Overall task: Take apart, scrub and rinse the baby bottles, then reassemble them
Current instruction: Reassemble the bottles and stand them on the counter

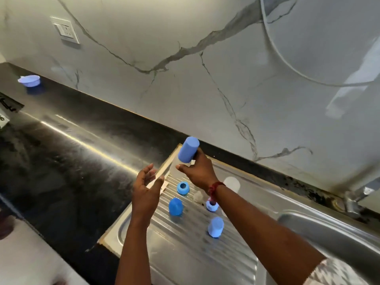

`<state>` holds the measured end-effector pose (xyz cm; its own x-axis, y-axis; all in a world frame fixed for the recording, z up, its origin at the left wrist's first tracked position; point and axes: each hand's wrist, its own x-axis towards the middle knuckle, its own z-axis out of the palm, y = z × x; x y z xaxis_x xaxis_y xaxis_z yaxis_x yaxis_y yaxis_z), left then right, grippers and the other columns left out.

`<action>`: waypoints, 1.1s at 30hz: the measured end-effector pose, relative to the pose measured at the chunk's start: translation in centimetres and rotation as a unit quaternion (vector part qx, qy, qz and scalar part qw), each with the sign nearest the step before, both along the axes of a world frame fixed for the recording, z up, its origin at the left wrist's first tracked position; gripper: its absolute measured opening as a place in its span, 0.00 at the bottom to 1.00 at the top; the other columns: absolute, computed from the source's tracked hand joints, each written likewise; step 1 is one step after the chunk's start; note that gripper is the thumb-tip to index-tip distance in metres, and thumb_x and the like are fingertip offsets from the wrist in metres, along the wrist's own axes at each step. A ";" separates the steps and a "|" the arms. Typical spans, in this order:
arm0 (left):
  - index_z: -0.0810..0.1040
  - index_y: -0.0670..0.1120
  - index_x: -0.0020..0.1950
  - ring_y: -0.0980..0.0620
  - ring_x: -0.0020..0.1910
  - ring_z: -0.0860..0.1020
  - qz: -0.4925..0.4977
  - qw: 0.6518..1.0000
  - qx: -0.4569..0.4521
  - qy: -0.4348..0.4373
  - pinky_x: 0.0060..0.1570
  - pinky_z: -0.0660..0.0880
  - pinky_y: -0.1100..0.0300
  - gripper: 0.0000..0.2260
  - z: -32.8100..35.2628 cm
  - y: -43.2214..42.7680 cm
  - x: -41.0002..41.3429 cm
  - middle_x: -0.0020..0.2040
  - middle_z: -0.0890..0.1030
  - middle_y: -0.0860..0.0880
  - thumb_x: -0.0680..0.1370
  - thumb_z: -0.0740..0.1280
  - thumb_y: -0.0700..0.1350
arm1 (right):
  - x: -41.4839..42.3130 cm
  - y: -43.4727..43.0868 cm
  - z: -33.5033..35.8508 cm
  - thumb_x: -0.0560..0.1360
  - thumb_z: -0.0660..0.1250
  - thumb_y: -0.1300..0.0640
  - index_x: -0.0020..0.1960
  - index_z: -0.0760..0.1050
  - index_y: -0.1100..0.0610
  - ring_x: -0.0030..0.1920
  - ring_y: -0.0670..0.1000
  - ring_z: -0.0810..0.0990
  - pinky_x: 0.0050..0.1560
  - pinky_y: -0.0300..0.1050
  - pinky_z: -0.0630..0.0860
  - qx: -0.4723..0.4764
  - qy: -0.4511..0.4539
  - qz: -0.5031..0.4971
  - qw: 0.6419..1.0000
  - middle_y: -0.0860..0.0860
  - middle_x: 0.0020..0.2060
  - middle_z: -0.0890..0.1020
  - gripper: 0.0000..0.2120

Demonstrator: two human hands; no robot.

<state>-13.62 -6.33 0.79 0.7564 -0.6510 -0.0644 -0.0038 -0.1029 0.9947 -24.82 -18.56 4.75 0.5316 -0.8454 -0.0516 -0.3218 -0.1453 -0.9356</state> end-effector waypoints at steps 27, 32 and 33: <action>0.75 0.49 0.70 0.51 0.64 0.76 0.067 0.996 0.029 0.042 0.57 0.74 0.61 0.19 -5.6 -5.4 9.4 0.64 0.78 0.48 0.79 0.68 0.40 | 16.1 -10.4 -6.4 0.74 0.74 0.55 0.71 0.64 0.57 0.65 0.59 0.76 0.67 0.55 0.72 -0.071 0.207 0.099 0.971 0.57 0.67 0.75 0.30; 0.74 0.49 0.71 0.51 0.65 0.76 0.065 0.997 0.033 0.035 0.57 0.75 0.62 0.19 -5.7 -5.1 9.4 0.65 0.78 0.49 0.79 0.68 0.40 | 16.6 -10.2 -6.6 0.74 0.74 0.55 0.72 0.64 0.57 0.66 0.59 0.75 0.67 0.56 0.72 -0.069 0.223 0.104 0.967 0.57 0.69 0.74 0.31; 0.74 0.49 0.71 0.51 0.65 0.76 0.064 0.997 0.034 0.034 0.58 0.75 0.61 0.19 -5.7 -5.0 9.3 0.65 0.78 0.49 0.79 0.68 0.41 | 16.6 -10.1 -6.5 0.74 0.74 0.55 0.72 0.63 0.57 0.66 0.60 0.75 0.67 0.56 0.72 -0.067 0.228 0.105 0.966 0.57 0.69 0.74 0.31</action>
<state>-4.28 -11.37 -4.87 0.8249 -0.5424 -0.1593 0.0815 -0.1648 0.9830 -8.25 -28.67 -1.77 0.6402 -0.7367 -0.2177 -0.6455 -0.3622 -0.6724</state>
